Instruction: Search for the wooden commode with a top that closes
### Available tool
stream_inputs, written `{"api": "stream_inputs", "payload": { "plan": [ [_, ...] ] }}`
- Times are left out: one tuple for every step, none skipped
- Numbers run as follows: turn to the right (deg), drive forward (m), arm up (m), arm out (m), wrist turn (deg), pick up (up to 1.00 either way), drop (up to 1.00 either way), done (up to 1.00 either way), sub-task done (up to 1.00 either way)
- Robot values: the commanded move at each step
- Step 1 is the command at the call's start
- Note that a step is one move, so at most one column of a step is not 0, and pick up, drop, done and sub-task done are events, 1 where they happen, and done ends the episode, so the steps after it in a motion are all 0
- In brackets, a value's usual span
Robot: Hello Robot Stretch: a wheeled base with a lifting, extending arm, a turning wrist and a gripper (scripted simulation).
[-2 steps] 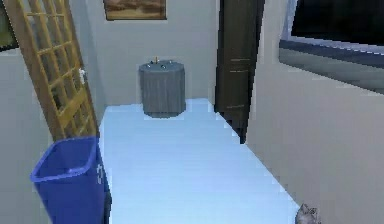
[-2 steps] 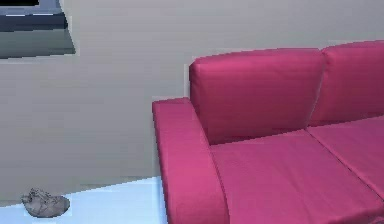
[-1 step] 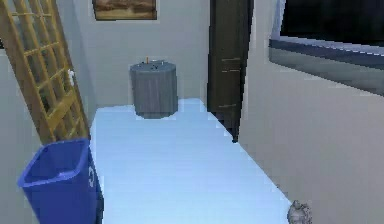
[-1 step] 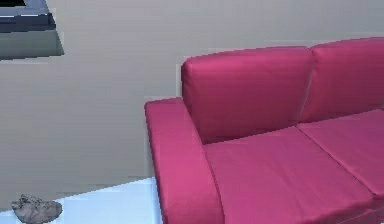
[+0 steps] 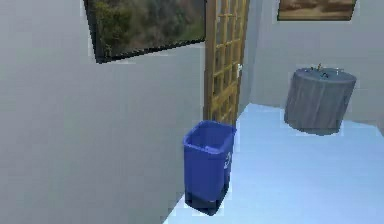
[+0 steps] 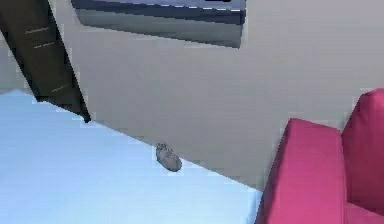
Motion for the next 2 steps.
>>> {"api": "stream_inputs", "payload": {
  "plan": [
    [-45.0, 0.0, 0.0, 0.0, 0.0, 0.0, 0.0, 0.0, 0.0],
    [-15.0, 0.0, 0.0, 0.0, 0.0, 0.0, 0.0, 0.0, 0.0]
  ]
}}
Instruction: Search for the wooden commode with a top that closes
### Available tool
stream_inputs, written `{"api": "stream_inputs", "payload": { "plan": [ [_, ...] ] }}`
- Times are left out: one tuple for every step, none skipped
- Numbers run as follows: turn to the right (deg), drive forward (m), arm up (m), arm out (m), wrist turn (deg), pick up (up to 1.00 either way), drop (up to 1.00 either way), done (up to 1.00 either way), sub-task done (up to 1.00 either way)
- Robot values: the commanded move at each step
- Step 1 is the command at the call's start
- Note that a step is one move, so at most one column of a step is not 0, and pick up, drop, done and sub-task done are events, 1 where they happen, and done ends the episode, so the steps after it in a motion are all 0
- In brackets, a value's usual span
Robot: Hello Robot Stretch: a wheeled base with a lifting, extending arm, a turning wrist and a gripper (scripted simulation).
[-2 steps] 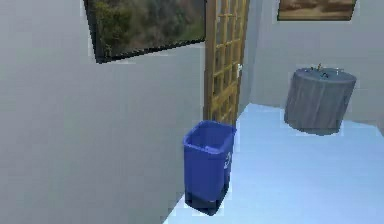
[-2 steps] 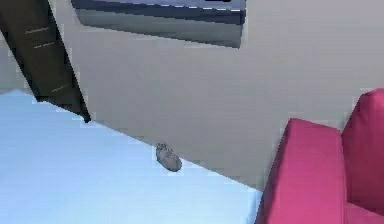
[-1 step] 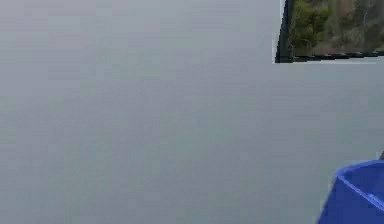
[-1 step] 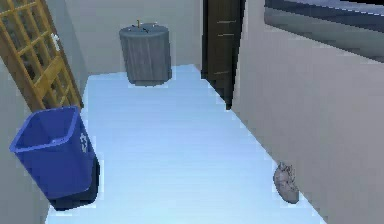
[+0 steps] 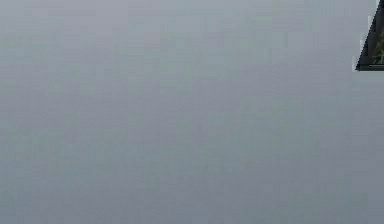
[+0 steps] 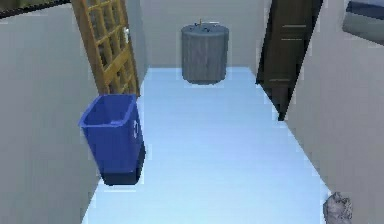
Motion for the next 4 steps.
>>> {"api": "stream_inputs", "payload": {
  "plan": [
    [0.0, 0.15, 0.0, 0.0, 0.0, 0.0, 0.0, 0.0, 0.0],
    [45.0, 0.0, 0.0, 0.0, 0.0, 0.0, 0.0, 0.0, 0.0],
    [42.0, 0.0, 0.0, 0.0, 0.0, 0.0, 0.0, 0.0, 0.0],
    [0.0, 0.25, 0.0, 0.0, 0.0, 0.0, 0.0, 0.0, 0.0]
  ]
}}
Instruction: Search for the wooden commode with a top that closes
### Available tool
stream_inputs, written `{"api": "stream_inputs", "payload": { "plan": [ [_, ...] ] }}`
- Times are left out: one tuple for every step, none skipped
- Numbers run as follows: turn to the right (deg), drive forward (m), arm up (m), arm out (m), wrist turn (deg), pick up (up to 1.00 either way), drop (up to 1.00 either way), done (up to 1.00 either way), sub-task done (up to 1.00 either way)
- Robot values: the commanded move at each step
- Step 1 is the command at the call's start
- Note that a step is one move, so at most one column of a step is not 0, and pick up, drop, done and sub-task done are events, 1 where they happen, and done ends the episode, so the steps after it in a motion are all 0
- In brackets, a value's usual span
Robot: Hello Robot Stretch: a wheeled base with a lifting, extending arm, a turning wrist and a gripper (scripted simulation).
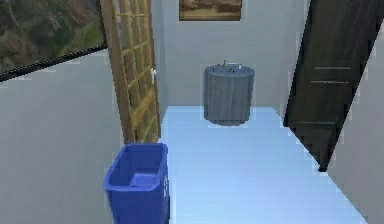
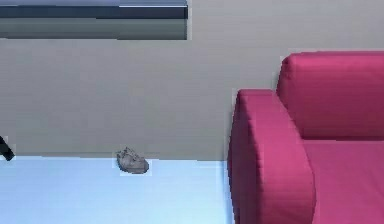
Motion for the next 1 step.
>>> {"api": "stream_inputs", "payload": {
  "plan": [
    [24.0, 0.0, 0.0, 0.0, 0.0, 0.0, 0.0, 0.0, 0.0]
  ]
}}
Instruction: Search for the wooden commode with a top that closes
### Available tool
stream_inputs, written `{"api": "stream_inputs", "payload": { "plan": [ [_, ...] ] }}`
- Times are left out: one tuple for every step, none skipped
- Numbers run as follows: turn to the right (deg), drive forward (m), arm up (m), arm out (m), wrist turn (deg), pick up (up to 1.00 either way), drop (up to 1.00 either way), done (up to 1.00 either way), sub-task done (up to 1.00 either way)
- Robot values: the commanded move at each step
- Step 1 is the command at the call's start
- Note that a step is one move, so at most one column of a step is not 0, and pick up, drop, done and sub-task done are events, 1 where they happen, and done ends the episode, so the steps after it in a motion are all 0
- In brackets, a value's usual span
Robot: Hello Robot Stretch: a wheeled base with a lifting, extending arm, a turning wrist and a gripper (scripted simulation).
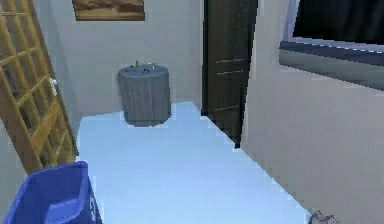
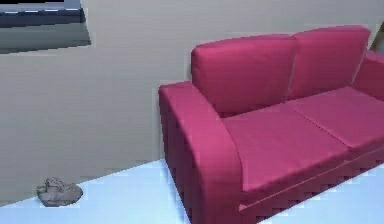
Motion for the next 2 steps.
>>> {"api": "stream_inputs", "payload": {
  "plan": [
    [0.0, 1.0, 0.0, 0.0, 0.0, 0.0, 0.0, 0.0, 0.0],
    [0.0, 1.0, 0.0, 0.0, 0.0, 0.0, 0.0, 0.0, 0.0]
  ]
}}
